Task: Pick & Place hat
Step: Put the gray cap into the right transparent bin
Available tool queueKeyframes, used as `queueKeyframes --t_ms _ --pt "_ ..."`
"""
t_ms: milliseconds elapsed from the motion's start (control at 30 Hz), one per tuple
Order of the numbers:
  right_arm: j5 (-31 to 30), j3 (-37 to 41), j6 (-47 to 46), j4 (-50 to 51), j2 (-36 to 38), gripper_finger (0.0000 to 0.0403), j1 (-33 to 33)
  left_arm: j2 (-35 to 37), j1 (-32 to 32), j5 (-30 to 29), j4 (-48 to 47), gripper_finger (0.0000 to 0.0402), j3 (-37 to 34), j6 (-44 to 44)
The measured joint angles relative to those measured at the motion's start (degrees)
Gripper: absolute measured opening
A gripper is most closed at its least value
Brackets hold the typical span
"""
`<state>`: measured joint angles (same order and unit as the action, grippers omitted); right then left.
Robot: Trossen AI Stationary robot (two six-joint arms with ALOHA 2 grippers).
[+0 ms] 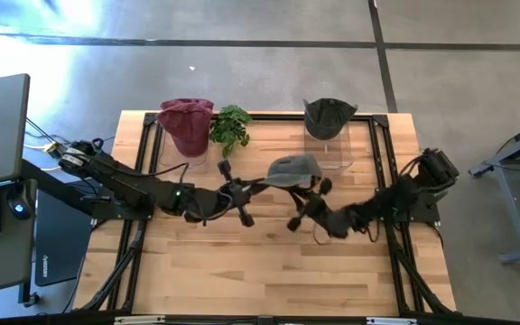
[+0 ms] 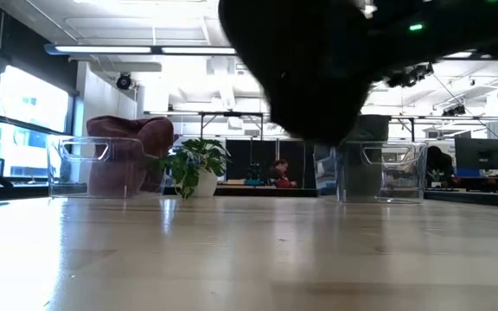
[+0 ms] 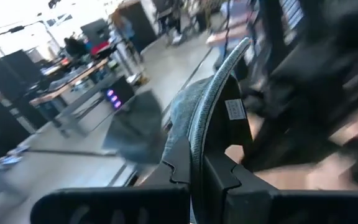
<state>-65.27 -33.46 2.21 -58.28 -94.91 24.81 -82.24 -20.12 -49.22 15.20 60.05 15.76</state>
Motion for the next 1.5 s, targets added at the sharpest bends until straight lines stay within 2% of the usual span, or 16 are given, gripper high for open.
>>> queueKeyframes --t_ms 67,100,233,333,533,667,867,967,1133,1167,1267,1300,1400,1500 --pt "3.34 -1.18 1.73 -0.1 -0.01 0.0006 -3.27 0.0 -1.35 0.6 2.83 0.0 0.0 -0.01" --pt "2.67 -1.89 2.84 -0.2 -0.02 0.0008 -4.52 0.0 -1.96 0.36 3.64 0.0 0.0 0.03" --pt "-7.56 -4.34 12.61 -3.69 -0.03 0.0012 -6.67 0.0 -4.25 -3.74 3.0 0.0 0.0 -0.27" --pt "-2.75 -4.51 19.23 -10.78 -0.03 0.0003 -7.99 0.0 -5.5 -4.01 2.07 0.0 0.0 -2.31" --pt "7.44 -4.51 24.45 -21.86 -0.05 0.0003 -9.8 -0.52 -5.76 -0.83 1.33 0.0 0.07 -6.87" --pt "6.82 -4.51 25.23 -21.84 -0.07 0.0004 -10.13 -0.98 -5.77 -1.41 -0.03 0.0 -0.04 -7.05" --pt "1.74 -4.51 24.1 -16.45 -0.07 0.0003 -2.74 -0.92 -5.86 -10.27 -4.17 0.0 0.0 -7.09" --pt "-1.62 -4.51 23.26 -12.43 -0.07 0.0002 2.45 -0.92 -5.78 -13.15 -5.2 0.0 -0.02 -7.05" --pt "-2.8 -4.51 24.51 -4.34 0.27 0.0005 12.21 -0.92 -5.75 -16.75 -4.86 0.0 0.0 -6.27" --pt "-5.96 -4.51 24.87 -2.41 0.67 0.0005 14.58 -0.92 -5.77 -17.09 -4.88 0.0 -0.02 -6.13" --pt "-22.45 -3.77 22.24 -0.81 3.53 0.0002 20.51 -0.61 -5.75 -15.86 -4.93 0.0 -0.02 -6.13" --pt "-24.48 -2.48 20.45 -1.06 4.83 0.0002 21.83 -0.17 -5.77 -14.7 -5.04 0.0 -0.02 -6.13" --pt "-23.63 4.32 7.51 -0.44 9.61 0.0001 21.58 1.13 -5.75 -9.51 -4.14 0.0 0.0 -6.74" --pt "-24.88 12.54 -6.13 0.38 12.8 0.0001 17.25 1.53 -5.82 -7.42 -4.14 0.0 0.0 -6.88"
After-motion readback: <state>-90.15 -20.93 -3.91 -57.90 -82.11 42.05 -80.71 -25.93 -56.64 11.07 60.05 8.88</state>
